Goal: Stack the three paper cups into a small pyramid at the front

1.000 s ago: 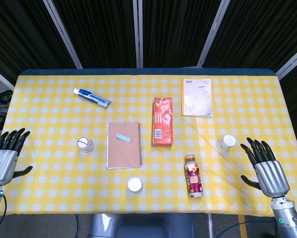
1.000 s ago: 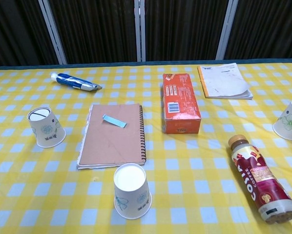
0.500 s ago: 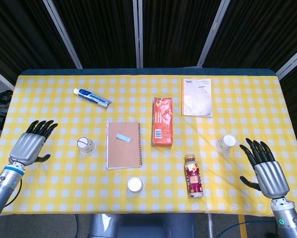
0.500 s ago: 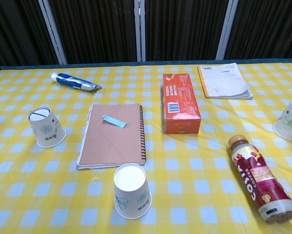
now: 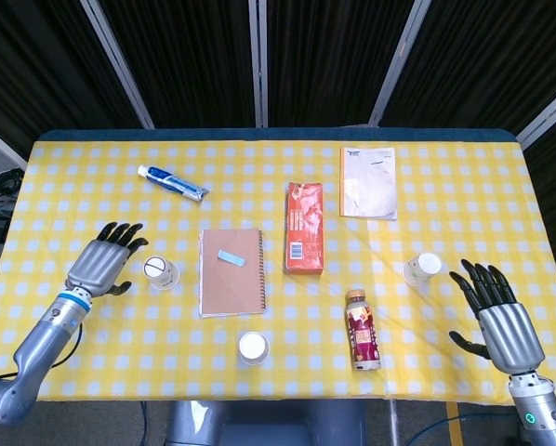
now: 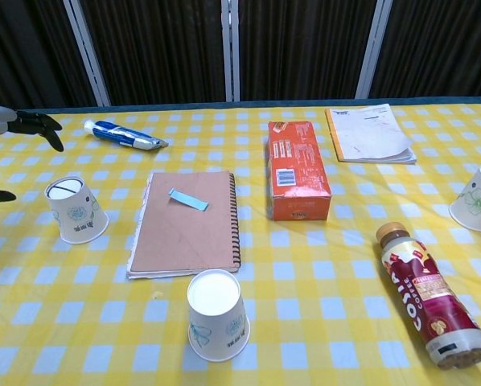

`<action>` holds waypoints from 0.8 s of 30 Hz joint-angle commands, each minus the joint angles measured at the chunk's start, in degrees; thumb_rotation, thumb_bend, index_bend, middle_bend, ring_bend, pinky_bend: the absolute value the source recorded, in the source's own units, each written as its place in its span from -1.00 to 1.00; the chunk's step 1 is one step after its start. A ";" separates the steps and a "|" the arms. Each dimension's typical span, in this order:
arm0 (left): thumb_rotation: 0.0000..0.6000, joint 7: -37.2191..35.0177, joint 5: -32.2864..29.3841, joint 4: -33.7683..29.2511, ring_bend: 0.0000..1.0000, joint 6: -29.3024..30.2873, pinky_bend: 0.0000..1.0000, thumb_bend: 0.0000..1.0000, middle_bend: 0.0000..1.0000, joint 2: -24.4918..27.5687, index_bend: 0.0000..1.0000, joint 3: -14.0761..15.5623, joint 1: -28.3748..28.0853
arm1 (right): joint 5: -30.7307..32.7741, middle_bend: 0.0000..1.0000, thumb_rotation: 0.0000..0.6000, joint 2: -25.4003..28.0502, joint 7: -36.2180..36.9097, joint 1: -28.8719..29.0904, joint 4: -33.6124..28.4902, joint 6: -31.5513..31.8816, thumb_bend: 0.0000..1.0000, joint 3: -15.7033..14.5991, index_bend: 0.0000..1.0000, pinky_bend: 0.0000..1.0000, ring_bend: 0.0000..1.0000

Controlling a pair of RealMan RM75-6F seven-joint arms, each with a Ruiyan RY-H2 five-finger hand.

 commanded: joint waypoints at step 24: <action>1.00 4.97 -8.26 3.29 -1.00 2.02 -1.00 -0.39 -1.00 -7.41 -0.12 2.77 -7.02 | 0.13 -1.00 1.00 0.43 0.99 -0.01 -0.09 -0.03 -0.94 0.09 -0.75 -0.93 -1.00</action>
